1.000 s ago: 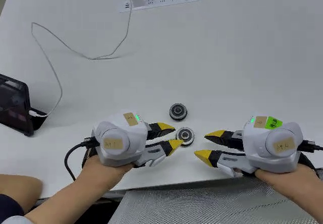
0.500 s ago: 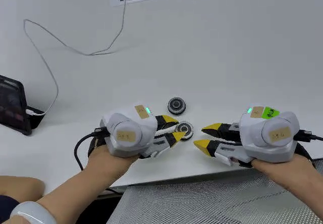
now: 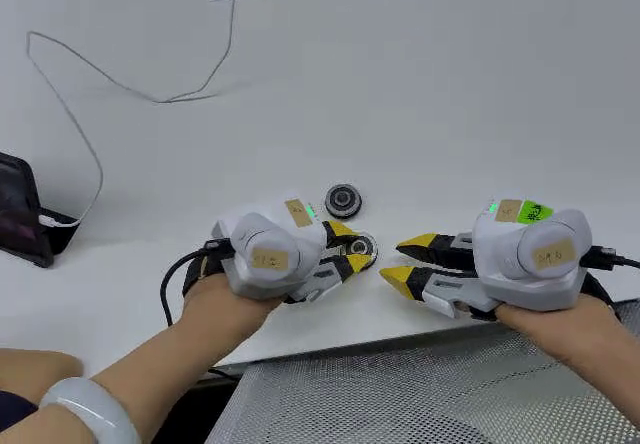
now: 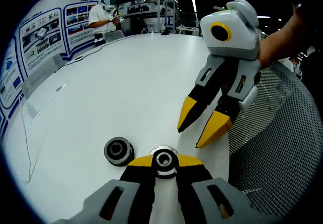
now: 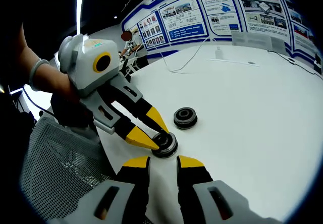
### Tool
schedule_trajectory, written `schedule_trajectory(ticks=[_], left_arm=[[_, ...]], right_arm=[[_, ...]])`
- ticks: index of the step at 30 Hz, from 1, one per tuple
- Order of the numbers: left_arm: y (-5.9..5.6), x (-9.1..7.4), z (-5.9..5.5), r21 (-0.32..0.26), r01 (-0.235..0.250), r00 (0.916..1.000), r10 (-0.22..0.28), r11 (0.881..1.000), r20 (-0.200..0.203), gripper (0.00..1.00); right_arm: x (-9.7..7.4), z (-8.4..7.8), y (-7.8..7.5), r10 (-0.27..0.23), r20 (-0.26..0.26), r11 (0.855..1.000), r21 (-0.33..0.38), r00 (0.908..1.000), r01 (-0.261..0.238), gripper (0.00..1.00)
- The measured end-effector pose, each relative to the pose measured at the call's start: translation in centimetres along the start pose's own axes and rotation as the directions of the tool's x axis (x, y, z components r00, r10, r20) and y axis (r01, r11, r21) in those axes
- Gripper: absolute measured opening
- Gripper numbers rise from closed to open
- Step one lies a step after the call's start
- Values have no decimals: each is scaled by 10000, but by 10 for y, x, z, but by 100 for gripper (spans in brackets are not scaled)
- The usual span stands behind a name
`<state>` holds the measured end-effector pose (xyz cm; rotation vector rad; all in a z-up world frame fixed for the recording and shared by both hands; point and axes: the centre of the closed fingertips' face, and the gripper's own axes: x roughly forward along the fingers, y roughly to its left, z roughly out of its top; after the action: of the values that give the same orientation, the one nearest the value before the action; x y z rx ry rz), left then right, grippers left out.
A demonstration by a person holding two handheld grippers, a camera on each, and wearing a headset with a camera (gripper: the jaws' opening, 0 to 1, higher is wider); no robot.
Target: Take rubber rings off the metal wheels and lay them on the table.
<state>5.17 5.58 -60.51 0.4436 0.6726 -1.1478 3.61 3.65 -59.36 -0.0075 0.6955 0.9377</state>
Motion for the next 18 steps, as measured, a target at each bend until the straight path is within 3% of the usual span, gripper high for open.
schedule_trajectory(ticks=[10, 18], left_arm=[[2, 0, -1, 317, 7, 10000, -8, 9995, 25, 14], [2, 0, -1, 277, 39, 9999, -42, 9996, 122, 14]], right_arm=[[2, 0, -1, 15, 71, 9997, 223, 10000, -17, 22], [4, 5, -2, 4, 435, 9953, 970, 9991, -46, 22]])
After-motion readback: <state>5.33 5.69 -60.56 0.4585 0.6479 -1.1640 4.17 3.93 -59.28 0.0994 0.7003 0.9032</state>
